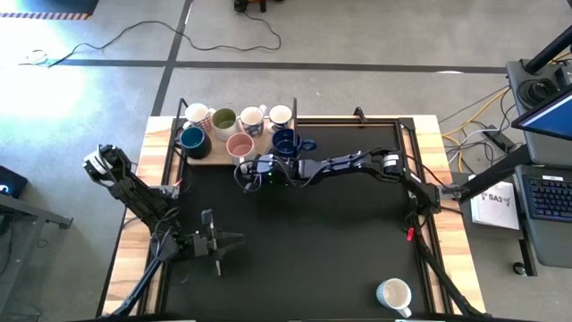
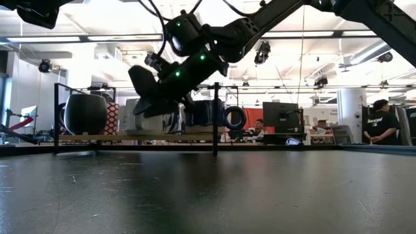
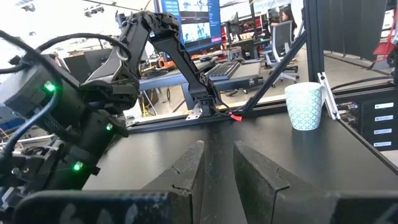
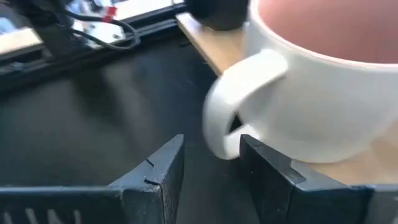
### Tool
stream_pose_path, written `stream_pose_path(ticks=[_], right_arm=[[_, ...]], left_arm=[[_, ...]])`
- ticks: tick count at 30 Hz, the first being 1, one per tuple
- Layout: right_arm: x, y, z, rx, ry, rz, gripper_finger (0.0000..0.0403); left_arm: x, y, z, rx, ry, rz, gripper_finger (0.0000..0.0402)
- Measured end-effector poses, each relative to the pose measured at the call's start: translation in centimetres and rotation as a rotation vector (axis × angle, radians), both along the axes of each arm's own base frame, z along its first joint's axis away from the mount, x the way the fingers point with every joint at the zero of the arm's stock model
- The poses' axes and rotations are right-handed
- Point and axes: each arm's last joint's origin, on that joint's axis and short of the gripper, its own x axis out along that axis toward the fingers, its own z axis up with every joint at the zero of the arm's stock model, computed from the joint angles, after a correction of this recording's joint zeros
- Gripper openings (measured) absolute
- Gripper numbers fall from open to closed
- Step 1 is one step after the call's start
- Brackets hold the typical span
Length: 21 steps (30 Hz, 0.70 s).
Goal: Place coffee mugs
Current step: Adjust the blue mug on the shelf
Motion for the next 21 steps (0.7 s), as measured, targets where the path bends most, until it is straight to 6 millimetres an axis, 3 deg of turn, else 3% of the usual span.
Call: stream_pose_path(ticks=[6,13,21], right_arm=[[-0.3,0.7,0.8,0.034,0.015,0.039,0.0137],[-1.8,1.6,3.3,0.022,0.103,0.063,0.0135],[-6.4,3.3,6.0,0.01,0.401,0.118,0.0134]], left_arm=[[0.0,0.0,0.0,-0.004,-0.004,-0.006,0.0066],[0.0,0.0,0.0,-0.004,-0.004,-0.006,0.0066],[0.2,-0.3,0.4,0.006,-0.001,-0.01,0.0066]])
